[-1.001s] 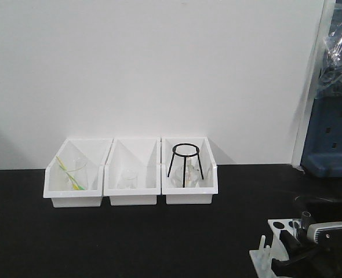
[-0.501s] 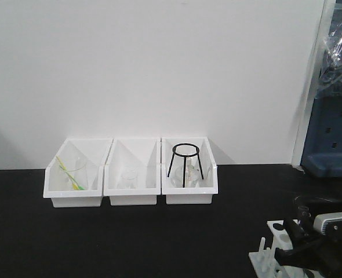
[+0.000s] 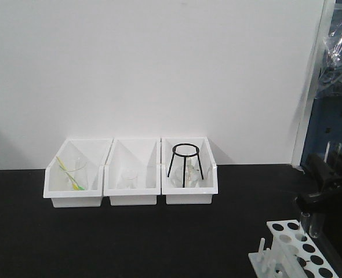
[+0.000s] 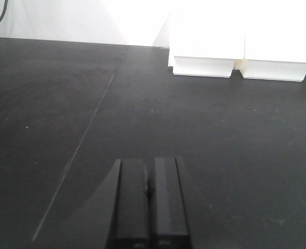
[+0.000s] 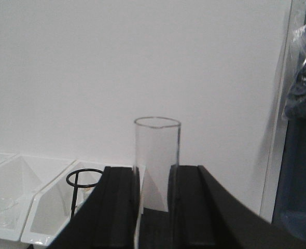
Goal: Flip and reinsert test tube from rack
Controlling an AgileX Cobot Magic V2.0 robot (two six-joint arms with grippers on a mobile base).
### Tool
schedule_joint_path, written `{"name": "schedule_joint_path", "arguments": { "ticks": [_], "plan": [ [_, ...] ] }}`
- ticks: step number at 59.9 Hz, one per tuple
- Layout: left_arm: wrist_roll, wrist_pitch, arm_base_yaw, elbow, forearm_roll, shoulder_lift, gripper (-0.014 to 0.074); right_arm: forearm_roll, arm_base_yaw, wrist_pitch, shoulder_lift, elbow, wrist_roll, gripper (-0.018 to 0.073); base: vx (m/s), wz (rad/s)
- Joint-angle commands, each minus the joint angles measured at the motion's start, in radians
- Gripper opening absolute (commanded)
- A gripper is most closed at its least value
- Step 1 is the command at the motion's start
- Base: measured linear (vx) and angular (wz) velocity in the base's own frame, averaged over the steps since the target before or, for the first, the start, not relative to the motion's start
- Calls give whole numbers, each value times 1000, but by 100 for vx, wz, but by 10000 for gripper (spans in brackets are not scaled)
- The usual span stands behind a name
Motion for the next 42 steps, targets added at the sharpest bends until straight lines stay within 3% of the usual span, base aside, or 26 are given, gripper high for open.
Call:
{"name": "schedule_joint_path", "arguments": {
  "ticks": [1, 9, 15, 18, 21, 26, 32, 42],
  "plan": [
    [0, -88, -4, 2, -4, -3, -6, -26, -3, -1, -66, -51, -6, -13, 0, 0],
    [0, -88, -4, 2, -4, -3, -6, -42, -3, 30, -106, -54, -10, -13, 0, 0],
    [0, -88, -4, 2, -4, -3, -6, -121, -3, 42, -121, -54, -125, -13, 0, 0],
    [0, -88, -4, 2, -4, -3, -6, -216, -3, 42, -124, -56, -263, -12, 0, 0],
    [0, -88, -4, 2, -4, -3, -6, -370, -4, 72, -125, -66, -443, -11, 0, 0],
    [0, -88, -4, 2, -4, -3, -6, -597, -4, 191, -125, -97, -603, -11, 0, 0],
    [0, -88, -4, 2, -4, -3, -6, -798, -3, 300, -125, -121, -629, -11, 0, 0],
    [0, -88, -4, 2, -4, -3, -6, -838, -3, 369, -125, -135, -635, -11, 0, 0]
  ]
}}
